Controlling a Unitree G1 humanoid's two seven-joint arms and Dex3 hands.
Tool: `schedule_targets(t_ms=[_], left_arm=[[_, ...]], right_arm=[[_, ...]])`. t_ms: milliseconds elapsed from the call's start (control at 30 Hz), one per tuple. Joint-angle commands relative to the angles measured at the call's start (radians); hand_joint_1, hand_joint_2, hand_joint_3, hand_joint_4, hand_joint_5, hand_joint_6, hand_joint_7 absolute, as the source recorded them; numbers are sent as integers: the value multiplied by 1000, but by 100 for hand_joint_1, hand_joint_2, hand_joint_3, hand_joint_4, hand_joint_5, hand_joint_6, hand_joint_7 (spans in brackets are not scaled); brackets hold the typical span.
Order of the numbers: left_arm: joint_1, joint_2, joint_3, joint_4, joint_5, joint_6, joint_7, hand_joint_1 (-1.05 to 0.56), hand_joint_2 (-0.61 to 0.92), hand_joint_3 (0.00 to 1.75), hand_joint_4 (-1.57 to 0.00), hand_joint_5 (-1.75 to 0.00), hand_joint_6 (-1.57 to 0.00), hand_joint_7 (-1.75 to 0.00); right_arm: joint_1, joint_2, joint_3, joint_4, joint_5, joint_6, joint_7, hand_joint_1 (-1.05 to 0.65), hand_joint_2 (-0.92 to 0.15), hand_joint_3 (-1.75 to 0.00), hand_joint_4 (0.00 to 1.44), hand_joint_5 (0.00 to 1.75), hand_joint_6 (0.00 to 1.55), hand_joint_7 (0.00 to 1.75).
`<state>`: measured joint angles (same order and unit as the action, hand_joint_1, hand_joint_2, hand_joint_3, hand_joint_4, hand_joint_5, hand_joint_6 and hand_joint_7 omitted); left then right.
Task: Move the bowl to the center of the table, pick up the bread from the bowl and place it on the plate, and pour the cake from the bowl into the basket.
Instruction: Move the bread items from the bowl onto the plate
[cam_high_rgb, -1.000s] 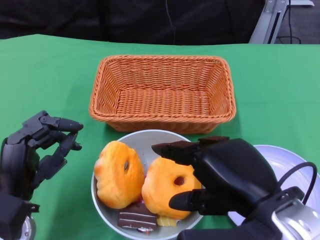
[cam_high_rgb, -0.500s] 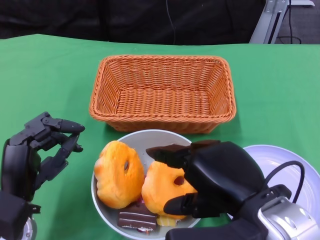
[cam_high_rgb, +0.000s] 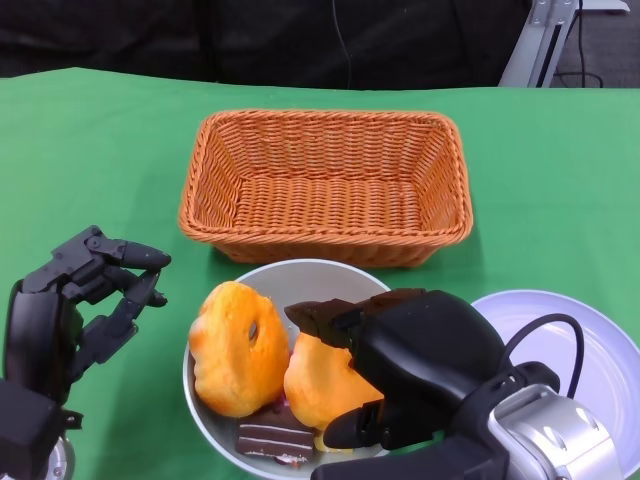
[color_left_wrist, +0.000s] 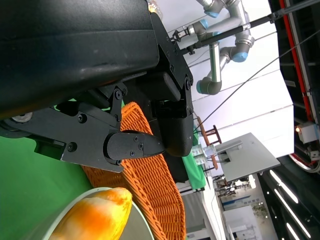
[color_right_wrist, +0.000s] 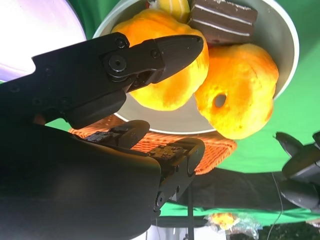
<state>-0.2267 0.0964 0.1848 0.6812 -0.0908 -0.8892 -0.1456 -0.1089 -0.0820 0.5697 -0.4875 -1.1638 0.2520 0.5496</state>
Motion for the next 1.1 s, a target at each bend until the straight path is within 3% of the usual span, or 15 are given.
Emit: schedule_targets(t_ms=[33,367,1100], left_arm=[[-6,14,1,2,0,-12,2,-17,92,36,-73,-144,-77,-106],[-2,8,-6,-4,-5,-15,-3,-17,92,36,-73,-147,-76,-110],[16,2,-23,-24,-9,-22,-1,-15,91,40,-70,-152,-75,-114]], right_arm=[[-29,-2,12,26,-24,-5,15,-93,-92,-20,38,4,24,0],[-85,-4,51,116,-123,-11,48,-97,-92,-27,31,0,16,0],[-205,81,145,462,-210,72,-3,-96,-92,-27,25,0,15,0]])
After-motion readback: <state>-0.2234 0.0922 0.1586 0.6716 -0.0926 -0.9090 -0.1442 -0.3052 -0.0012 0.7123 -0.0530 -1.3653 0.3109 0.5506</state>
